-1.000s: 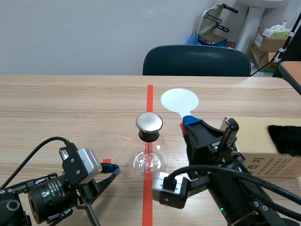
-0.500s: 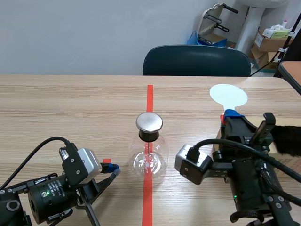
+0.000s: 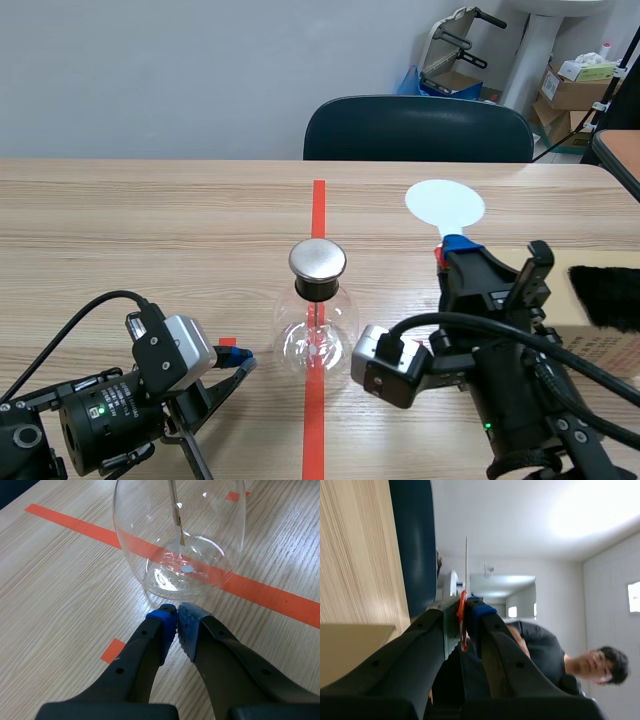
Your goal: Do the electroscope experiment
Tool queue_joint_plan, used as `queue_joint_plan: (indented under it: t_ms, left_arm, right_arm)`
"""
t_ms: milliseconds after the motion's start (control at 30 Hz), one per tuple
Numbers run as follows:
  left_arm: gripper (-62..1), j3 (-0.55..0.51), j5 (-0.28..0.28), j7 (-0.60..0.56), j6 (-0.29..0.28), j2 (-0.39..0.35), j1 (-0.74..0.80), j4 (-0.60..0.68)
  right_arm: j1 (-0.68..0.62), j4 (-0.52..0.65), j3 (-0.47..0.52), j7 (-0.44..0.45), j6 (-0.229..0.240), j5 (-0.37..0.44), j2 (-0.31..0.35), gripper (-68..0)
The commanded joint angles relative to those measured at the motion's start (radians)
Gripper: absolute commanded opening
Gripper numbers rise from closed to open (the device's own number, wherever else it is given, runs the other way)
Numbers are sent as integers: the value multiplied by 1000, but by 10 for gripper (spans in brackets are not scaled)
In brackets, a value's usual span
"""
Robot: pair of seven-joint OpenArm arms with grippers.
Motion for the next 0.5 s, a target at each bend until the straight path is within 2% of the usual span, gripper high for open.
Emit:
queue_joint_plan:
  t_ms: [0, 267, 467]
  left_arm:
    - [-552, -1, -7, -11, 2, 7, -3, 13]
    - [-552, -1, -7, -11, 2, 7, -3, 13]
    - [-552, -1, -7, -11, 2, 7, -3, 13]
  right_arm:
    - [6, 14, 2, 41, -8, -2, 11, -658]
    - [6, 14, 2, 298, -8, -2, 11, -658]
    - [6, 14, 2, 405, -8, -2, 11, -658]
